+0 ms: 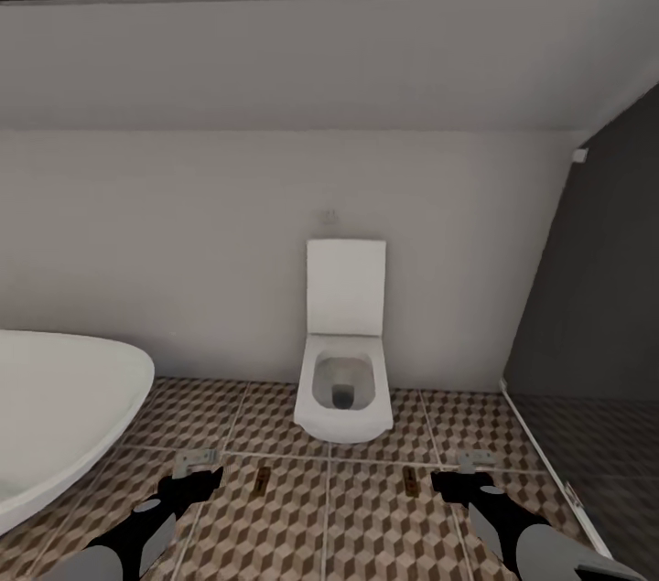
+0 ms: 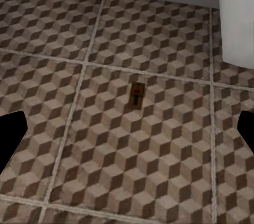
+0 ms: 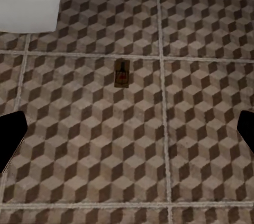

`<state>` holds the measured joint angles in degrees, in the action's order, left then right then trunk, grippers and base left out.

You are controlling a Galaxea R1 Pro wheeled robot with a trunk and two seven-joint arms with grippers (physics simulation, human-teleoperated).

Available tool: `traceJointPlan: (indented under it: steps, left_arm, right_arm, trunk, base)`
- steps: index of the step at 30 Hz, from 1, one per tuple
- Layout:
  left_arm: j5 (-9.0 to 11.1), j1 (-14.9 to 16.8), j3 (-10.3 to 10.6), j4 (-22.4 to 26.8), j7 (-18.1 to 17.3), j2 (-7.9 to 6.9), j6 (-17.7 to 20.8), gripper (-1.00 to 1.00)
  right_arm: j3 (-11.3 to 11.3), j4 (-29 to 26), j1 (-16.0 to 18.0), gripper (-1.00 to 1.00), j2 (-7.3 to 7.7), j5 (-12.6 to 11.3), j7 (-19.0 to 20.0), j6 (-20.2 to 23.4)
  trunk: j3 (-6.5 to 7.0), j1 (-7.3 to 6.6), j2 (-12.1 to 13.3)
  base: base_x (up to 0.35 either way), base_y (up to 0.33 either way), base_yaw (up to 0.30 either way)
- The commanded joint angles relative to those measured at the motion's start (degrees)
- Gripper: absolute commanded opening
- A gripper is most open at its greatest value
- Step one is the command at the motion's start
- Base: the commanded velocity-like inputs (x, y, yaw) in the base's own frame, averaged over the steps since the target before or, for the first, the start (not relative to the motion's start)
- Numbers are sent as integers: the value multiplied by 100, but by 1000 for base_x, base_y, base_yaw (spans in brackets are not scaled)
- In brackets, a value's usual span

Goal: Take the four mousetraps from the cabinet in the bathroom and place them on the bathroom floor. Make sure all four end up on the same floor surface, and ensure that at least two of them are either under or directly next to the same bathroom sink.

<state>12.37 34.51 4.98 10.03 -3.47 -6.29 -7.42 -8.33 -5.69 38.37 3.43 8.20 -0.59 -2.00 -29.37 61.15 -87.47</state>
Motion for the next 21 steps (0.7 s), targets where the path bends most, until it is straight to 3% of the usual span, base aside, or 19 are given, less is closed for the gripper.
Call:
traceJointPlan:
  steps: [1, 8, 21]
  left_arm:
    - [61, 5, 47, -10, -13, -3, -22, 100]
    - [63, 3, 47, -10, -13, -4, -22, 100]
    - [64, 4, 47, -10, -13, -4, -23, 100]
  right_arm:
    - [-47, 6, 4, 100, -1, 59, -7, -21]
    - [-52, 6, 4, 100, -1, 64, -3, -30]
    - [-55, 6, 4, 100, -1, 66, -7, -37]
  trunk:
    - [13, -23, 38]
    - [138, -177, 319]
    - [372, -462, 841]
  base:
    - [0, 0, 231]
    - [0, 0, 113]
    - [0, 0, 15]
